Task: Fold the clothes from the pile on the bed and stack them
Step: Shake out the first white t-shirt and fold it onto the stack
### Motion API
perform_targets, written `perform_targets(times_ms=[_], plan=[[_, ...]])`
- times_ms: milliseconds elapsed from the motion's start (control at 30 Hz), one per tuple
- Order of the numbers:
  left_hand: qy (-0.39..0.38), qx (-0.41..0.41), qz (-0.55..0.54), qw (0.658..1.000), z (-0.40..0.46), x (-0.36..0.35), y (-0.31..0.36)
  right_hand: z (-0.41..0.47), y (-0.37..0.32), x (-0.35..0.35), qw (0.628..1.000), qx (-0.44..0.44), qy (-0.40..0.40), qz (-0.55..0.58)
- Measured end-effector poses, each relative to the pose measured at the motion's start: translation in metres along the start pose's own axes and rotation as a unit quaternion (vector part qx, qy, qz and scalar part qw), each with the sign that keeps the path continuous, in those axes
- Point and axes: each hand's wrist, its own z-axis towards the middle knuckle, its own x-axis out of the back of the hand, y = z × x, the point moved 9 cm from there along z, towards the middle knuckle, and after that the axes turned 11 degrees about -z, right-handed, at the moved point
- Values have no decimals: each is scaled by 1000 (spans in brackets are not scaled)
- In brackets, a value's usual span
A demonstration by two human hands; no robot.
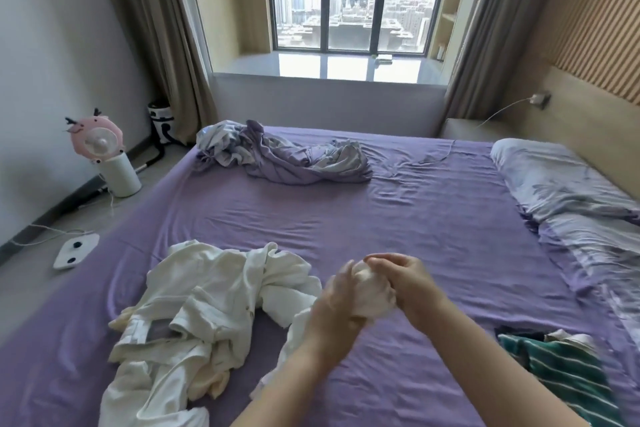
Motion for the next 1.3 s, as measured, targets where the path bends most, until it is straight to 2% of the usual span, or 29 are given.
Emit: perform_targets(times_ms=[100, 233, 367, 400, 467, 567, 667, 767, 833, 867, 900, 933, 1000, 1067, 1100, 1167, 1300], plan=[[92, 53, -128, 986, 20, 29, 44, -24, -53, 41, 998, 61, -6, 9], [52, 108, -321, 939, 30, 30, 109, -66, -100, 89, 970, 171, -26, -171], [24, 79, -454, 887, 39, 24, 185, -105, -103, 119, 919, 198, -66, -335], [28, 78, -452, 888, 40, 23, 200, -114, -103, 129, 901, 202, -57, -379], [45, 75, -410, 908, 43, 23, 221, -129, -113, 161, 867, 210, 20, -451], [71, 63, -310, 946, 44, 22, 242, -151, -133, 211, 895, 210, 97, -380], [96, 85, -163, 978, 38, 21, 249, -170, -153, 243, 930, 211, 130, -273], [55, 153, -18, 987, 22, 2, 247, -181, -166, 252, 957, 203, 115, -171], [25, 149, 71, 986, 7, -12, 255, -188, -173, 248, 957, 211, 99, -174], [13, 123, 82, 989, 0, -19, 262, -191, -177, 245, 955, 216, 93, -179], [-4, 89, 39, 995, -8, -28, 272, -193, -179, 242, 956, 218, 89, -174], [-32, 71, -52, 996, -17, -40, 280, -195, -180, 239, 961, 215, 80, -157], [-89, 61, -218, 970, -42, -66, 300, -197, -178, 232, 974, 199, 49, -100], [-101, 15, -203, 974, -52, -82, 312, -201, -175, 226, 980, 192, 13, -59], [-73, -1, -179, 981, -53, -85, 313, -202, -174, 224, 979, 196, -7, -53], [1, 23, -182, 983, -52, -81, 312, -203, -167, 221, 975, 209, -39, -66], [115, 110, -280, 947, -44, -61, 300, -206, -134, 216, 934, 254, -57, -246]])
